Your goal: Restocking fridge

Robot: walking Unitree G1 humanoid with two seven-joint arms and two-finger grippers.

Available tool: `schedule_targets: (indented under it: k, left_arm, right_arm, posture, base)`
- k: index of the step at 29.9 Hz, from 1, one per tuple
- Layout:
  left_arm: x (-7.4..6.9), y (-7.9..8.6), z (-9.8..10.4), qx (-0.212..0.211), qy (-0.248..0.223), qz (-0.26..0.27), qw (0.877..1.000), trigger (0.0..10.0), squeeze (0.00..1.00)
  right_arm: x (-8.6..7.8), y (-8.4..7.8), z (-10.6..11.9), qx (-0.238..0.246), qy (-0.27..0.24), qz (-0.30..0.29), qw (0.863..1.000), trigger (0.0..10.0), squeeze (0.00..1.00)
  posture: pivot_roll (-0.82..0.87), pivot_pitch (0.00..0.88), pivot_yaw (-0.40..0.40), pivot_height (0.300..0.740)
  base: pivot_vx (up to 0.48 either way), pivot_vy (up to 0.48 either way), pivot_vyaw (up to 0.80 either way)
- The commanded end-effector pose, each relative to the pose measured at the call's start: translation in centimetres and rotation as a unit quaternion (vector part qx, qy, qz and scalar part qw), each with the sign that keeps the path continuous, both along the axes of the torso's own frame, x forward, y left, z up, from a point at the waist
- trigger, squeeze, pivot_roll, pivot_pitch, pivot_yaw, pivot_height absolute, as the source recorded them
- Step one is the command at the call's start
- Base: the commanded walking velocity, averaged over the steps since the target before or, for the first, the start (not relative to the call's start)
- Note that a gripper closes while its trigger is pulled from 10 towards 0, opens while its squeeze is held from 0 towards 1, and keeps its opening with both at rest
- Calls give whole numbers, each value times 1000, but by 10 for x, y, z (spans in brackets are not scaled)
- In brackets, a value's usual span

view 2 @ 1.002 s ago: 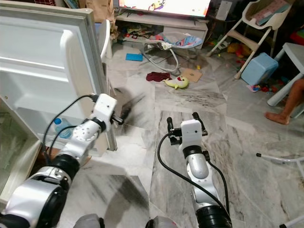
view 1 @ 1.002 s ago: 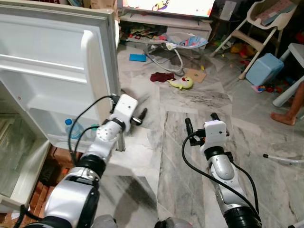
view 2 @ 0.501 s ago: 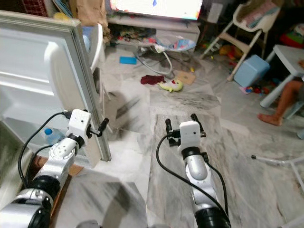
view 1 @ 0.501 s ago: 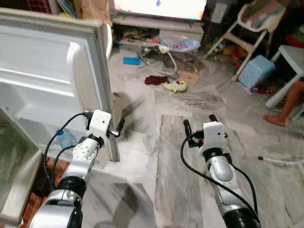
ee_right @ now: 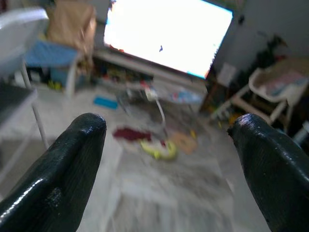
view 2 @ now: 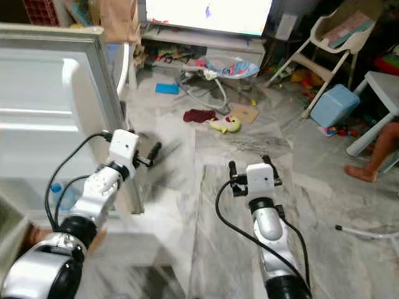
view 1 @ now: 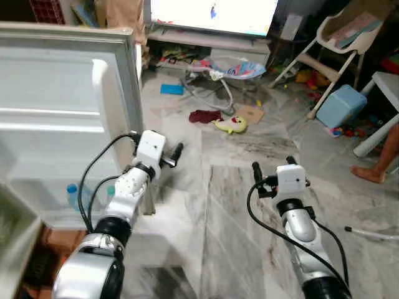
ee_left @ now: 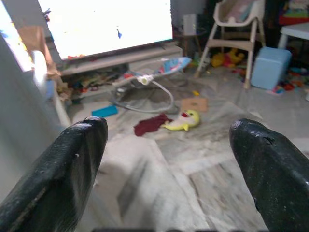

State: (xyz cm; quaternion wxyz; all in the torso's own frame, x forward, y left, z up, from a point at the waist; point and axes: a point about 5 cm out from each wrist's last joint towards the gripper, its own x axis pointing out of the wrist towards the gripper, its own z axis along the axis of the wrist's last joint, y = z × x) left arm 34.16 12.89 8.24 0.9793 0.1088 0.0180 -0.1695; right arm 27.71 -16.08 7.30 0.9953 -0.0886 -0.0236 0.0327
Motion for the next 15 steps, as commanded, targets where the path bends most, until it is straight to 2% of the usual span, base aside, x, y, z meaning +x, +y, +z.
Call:
schedule_targets:
  k: [1, 3, 6, 7, 10, 15]
  left_arm:
    - [-2, 5, -2, -2, 4, 4, 1000, 10000, 0]
    - [-6, 2, -5, -7, 5, -13, 1000, 10000, 0]
    - [-17, 3, -12, 10, 6, -44, 999, 10000, 0]
    - [-25, 7, -18, 21, 12, -51, 998, 10000, 0]
    - [-34, 15, -23, 25, 17, -53, 998, 10000, 0]
    - [-45, 31, -24, 26, 13, -26, 999, 10000, 0]
  right_arm:
    - [1, 6, 1, 3, 0, 8, 1000, 10000, 0]
    - [1, 7, 1, 3, -1, 9, 1000, 10000, 0]
    - [1, 8, 1, 2, -2, 10, 1000, 10000, 0]
    - [1, 8, 0, 3, -1, 10, 1000, 10000, 0]
    - [1, 8, 0, 5, 1, 9, 1000, 10000, 0]
    - [2, 7, 0, 2, 1, 5, 1000, 10000, 0]
  posture:
    - [-10, 0, -75, 740]
    - [-8, 0, -76, 740]
    - [-7, 0, -76, 740]
    - [0, 0, -74, 740]
    - [6, 0, -71, 740]
    - [16, 0, -64, 740]
  base:
    - [0, 0, 0]
    - [0, 0, 0]
    - [0, 0, 0]
    - [0, 0, 0]
    - [0, 0, 0]
    - [0, 0, -650]
